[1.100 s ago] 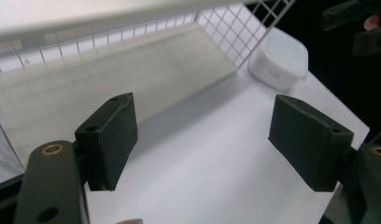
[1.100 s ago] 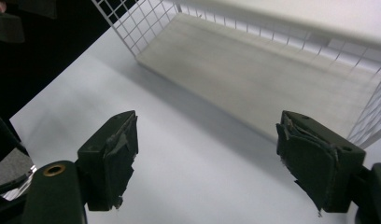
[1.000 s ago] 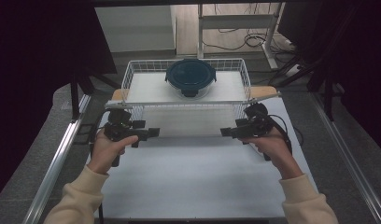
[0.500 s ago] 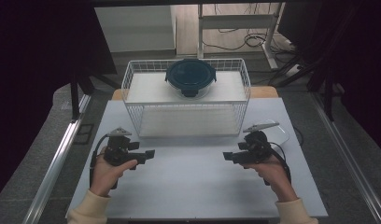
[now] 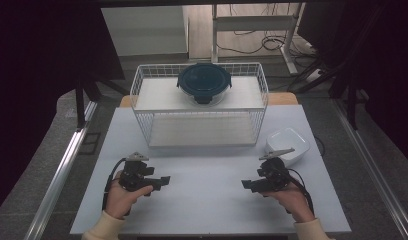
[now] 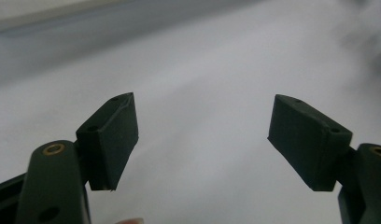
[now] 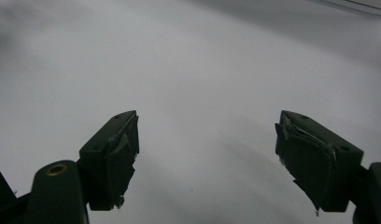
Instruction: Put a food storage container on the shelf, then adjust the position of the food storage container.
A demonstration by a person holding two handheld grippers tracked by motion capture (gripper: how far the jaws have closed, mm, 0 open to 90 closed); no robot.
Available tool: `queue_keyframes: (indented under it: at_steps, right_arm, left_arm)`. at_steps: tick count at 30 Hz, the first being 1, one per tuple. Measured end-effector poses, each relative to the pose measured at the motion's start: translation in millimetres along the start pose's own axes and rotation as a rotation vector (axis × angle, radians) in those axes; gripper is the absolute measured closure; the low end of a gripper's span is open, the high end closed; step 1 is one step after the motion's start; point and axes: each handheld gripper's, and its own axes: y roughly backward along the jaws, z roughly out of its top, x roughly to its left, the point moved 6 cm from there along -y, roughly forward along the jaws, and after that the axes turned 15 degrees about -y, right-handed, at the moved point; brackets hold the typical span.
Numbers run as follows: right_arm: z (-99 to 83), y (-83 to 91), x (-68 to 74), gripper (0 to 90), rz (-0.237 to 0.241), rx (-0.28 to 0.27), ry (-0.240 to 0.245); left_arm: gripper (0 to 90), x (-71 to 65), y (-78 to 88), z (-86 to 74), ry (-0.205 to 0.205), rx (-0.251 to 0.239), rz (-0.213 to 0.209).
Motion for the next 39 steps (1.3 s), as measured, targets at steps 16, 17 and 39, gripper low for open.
queue_keyframes:
  at_steps: [16, 17, 39]
  right_arm:
    - [0.2, 1.7, -0.8, 22.1, 0.002, -0.016, 0.002]
    - [0.3, 2.2, -1.0, 22.5, 0.003, -0.016, 0.006]
    - [30.9, 42.5, -35.0, 29.7, -0.033, -0.086, -0.023]
  left_arm:
    - [23.5, 1.7, -4.1, -5.4, 0.012, 0.009, -0.007]
    - [23.5, 1.8, -3.8, -5.3, 0.012, 0.009, -0.005]
    - [23.2, 4.5, -5.9, -8.8, 0.010, 0.016, -0.016]
